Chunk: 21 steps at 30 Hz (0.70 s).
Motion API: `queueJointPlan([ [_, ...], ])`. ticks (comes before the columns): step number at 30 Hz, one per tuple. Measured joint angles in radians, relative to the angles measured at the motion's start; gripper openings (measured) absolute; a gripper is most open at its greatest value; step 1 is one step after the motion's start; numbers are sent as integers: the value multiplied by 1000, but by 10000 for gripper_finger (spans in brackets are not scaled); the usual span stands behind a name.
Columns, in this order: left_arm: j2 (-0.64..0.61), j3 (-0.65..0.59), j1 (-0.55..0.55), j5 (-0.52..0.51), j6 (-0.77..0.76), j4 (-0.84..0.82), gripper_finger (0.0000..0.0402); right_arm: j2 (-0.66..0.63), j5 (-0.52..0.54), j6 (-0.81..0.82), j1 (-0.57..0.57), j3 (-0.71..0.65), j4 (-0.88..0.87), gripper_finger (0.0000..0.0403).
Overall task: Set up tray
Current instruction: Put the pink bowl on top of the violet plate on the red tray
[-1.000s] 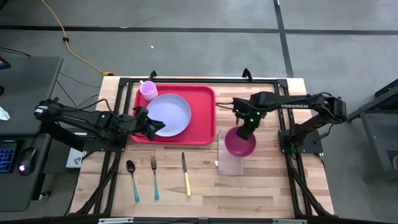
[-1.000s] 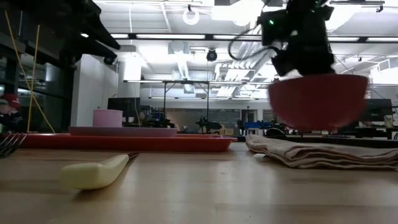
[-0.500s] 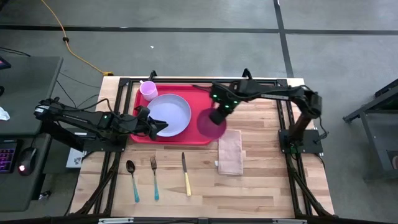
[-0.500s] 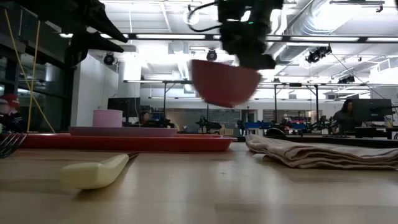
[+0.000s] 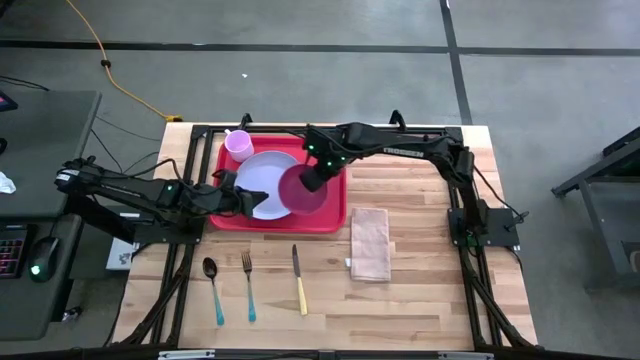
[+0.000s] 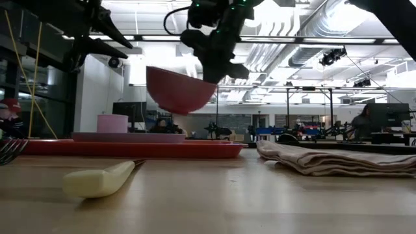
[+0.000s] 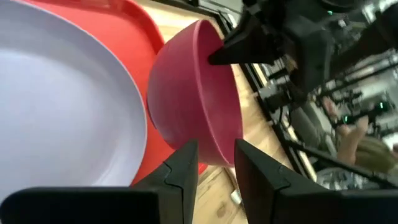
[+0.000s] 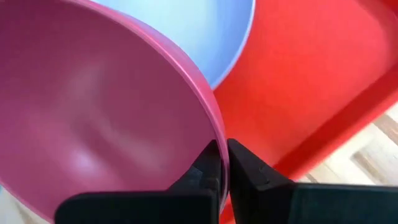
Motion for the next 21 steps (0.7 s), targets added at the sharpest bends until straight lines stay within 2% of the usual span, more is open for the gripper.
queueJointPlan([
  [7, 0, 4, 0, -59, -113, -11, 133, -1, 64, 49, 3, 19, 48, 0],
  [21, 8, 44, 0, -7, -25, -6, 133, -2, 217, 68, 20, 19, 98, 0],
])
